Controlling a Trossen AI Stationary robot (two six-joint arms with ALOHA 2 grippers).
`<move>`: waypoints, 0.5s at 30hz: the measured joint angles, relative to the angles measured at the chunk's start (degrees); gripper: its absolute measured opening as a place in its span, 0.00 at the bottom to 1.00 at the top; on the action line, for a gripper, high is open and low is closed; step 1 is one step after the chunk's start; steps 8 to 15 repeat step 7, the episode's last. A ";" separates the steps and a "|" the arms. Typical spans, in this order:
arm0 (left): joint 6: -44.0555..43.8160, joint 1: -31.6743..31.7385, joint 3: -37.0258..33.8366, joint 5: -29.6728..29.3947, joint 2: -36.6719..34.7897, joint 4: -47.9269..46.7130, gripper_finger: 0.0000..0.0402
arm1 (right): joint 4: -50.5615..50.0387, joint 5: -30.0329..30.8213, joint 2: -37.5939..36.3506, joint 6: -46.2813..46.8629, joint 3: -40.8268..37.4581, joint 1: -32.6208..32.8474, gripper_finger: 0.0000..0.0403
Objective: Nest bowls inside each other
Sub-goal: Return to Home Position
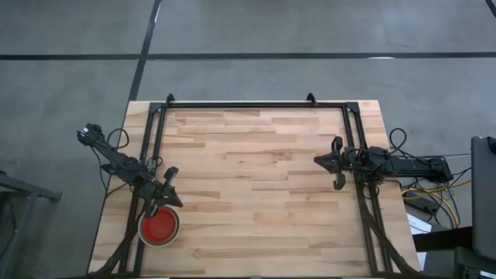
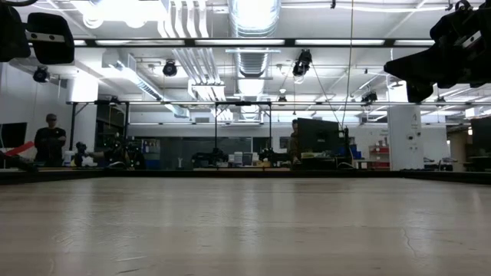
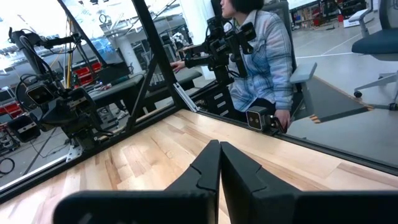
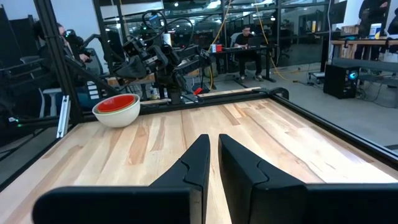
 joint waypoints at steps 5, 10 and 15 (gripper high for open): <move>0.01 0.01 0.00 0.01 0.00 0.00 0.04 | 0.00 -0.01 -0.02 0.00 0.00 -0.02 0.08; 0.01 0.00 0.00 0.00 -0.01 0.00 0.04 | 0.00 -0.01 -0.02 0.09 0.00 -0.02 0.08; 0.01 0.00 0.00 0.00 -0.01 0.00 0.04 | 0.00 -0.01 -0.02 0.09 0.00 -0.02 0.08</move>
